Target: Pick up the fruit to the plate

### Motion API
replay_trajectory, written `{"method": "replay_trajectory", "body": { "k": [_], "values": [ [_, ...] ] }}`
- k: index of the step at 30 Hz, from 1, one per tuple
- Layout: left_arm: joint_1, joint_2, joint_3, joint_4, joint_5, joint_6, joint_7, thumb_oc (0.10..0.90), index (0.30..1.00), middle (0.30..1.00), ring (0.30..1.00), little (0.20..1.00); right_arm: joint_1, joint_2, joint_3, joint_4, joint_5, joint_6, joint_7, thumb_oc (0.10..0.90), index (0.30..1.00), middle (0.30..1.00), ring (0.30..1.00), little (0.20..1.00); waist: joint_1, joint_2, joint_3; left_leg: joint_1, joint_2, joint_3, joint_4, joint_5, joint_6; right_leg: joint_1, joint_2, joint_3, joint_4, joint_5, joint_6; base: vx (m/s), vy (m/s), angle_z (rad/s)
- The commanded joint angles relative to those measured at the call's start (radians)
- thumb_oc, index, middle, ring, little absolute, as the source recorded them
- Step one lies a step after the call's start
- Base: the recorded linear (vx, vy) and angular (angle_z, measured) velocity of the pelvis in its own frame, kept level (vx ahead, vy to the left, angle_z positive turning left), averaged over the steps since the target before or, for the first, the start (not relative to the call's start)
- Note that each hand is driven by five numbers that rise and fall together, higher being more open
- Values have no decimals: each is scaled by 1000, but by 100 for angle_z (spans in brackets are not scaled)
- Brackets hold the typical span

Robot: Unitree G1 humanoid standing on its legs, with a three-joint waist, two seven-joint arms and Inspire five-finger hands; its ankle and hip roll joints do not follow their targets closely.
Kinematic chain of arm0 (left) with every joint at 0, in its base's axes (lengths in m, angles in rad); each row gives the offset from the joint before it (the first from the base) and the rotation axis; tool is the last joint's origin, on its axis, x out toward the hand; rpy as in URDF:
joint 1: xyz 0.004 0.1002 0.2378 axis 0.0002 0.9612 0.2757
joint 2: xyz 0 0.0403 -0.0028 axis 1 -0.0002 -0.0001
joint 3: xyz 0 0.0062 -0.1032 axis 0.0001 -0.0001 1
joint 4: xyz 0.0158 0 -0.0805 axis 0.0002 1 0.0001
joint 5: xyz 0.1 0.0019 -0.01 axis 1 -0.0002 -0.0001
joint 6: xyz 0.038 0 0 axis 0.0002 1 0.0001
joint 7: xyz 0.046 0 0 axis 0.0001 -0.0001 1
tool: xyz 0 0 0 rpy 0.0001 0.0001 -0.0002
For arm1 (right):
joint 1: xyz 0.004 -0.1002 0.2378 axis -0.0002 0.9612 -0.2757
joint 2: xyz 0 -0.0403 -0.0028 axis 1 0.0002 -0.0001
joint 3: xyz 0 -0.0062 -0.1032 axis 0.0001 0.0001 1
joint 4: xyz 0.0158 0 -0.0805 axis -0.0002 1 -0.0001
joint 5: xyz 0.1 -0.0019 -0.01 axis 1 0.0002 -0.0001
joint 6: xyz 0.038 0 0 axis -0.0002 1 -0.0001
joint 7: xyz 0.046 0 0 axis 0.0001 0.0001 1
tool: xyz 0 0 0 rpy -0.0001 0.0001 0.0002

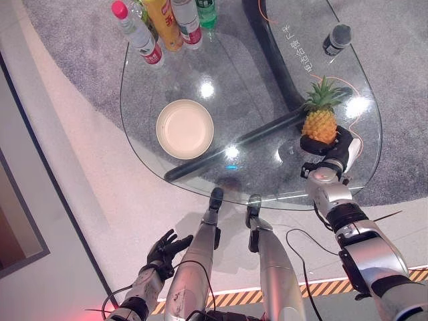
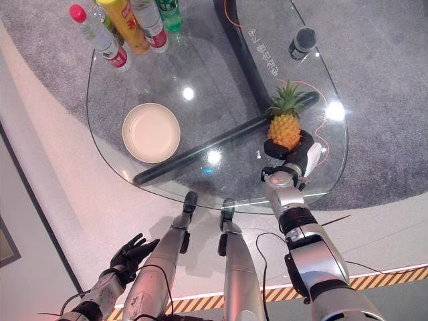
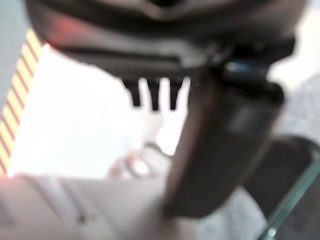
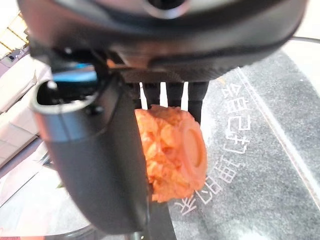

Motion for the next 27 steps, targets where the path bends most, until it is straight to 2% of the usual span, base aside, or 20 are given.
{"method": "replay_trajectory", "body": {
  "k": [1,8,11,12,15,19,22,27],
  "values": [
    [47,-3,2,-9,-41,-36,9,800,900,900,900,900,1,-51,-1,8,48,-7,45,100,300,300,300,200,-11,30,-14,-23,-75,-45,54,-61,43,26,-26,-105,-61,73,20,0,0,0],
    [52,2,68,-88,-102,-141,92,800,900,900,900,900,70,-17,-25,-135,57,-112,39,100,300,300,300,200,-18,27,-14,13,-72,-45,45,-67,39,58,-26,-101,-63,65,21,0,0,0],
    [56,6,91,-114,-121,-169,102,800,900,900,900,900,91,-9,-30,-200,42,-111,28,100,300,300,300,200,-22,24,-14,26,-72,-46,41,-68,38,69,-25,-99,-66,62,20,-28,-13,0],
    [57,11,115,-140,-111,-222,147,800,900,900,900,900,123,-1,-36,-271,17,-120,28,100,300,300,300,200,-28,19,-14,39,-70,-46,32,-63,38,82,-25,-98,-74,64,20,-31,-34,0],
    [64,22,159,-178,-96,-257,225,800,900,900,900,900,190,21,-42,-402,-34,-129,20,100,300,300,300,200,-35,8,-14,70,-67,-46,29,-73,39,113,-23,-95,-75,51,21,-26,-67,0],
    [53,35,220,-232,-151,-305,224,800,900,900,900,900,238,40,-38,-542,-85,-130,37,100,300,300,300,200,-42,-14,-14,102,-64,-51,22,-69,36,156,-22,-95,-88,46,18,-28,-78,1],
    [55,34,248,-273,-197,-327,192,800,900,900,900,900,271,55,-36,-613,-114,-135,67,100,300,300,300,200,-47,-20,-14,124,-63,-53,22,-72,35,180,-19,-92,-92,41,17,-8,-25,1],
    [61,26,258,-394,-178,-351,170,800,900,900,900,900,336,74,-33,-743,-190,-131,151,100,300,300,300,200,-54,-21,-14,173,-59,-58,7,-69,33,238,-18,-91,-113,37,14,0,0,0]
  ]
}}
